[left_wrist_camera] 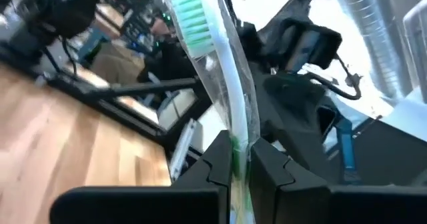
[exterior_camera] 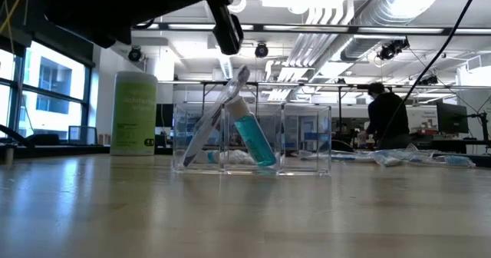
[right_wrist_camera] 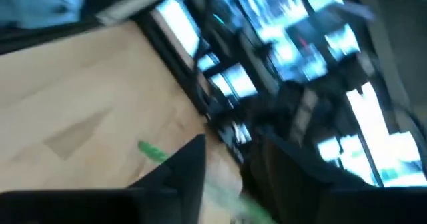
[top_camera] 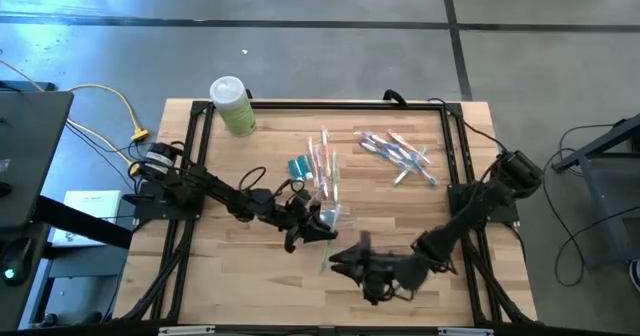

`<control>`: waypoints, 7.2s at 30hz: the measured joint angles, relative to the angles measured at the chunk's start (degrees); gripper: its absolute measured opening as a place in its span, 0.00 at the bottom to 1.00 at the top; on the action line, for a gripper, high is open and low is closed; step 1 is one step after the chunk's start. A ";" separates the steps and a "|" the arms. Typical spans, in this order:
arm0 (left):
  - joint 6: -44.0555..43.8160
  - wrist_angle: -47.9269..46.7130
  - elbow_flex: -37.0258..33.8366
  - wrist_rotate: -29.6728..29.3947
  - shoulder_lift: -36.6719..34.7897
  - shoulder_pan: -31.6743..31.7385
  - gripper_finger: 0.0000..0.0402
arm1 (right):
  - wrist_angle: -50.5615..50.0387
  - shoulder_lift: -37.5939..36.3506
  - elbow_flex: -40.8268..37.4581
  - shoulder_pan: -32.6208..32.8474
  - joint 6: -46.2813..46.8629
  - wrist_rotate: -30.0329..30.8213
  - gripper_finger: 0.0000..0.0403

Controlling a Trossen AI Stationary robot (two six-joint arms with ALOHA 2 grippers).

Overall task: Pick & Place toothbrushing station
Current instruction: Put the green toothbrush into the transparent organizer, then put the mouthwash into the transparent organizer

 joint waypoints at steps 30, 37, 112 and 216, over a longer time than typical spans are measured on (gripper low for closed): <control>57.91 -2.25 0.02 -34.54 -0.04 -12.85 0.04 | -8.66 -5.49 -0.68 -4.45 43.20 2.73 0.47; 57.08 -3.09 0.02 -36.55 -0.04 -12.78 0.04 | -6.61 -5.49 -0.68 -9.66 43.41 -8.68 0.47; 55.01 -2.47 0.04 -36.34 -0.09 -15.69 0.51 | 8.21 -13.57 -26.18 -16.83 56.32 -10.60 0.21; 92.14 -78.63 -0.07 -4.64 -12.63 33.91 0.51 | -13.06 -25.94 -26.12 2.86 71.57 13.13 0.61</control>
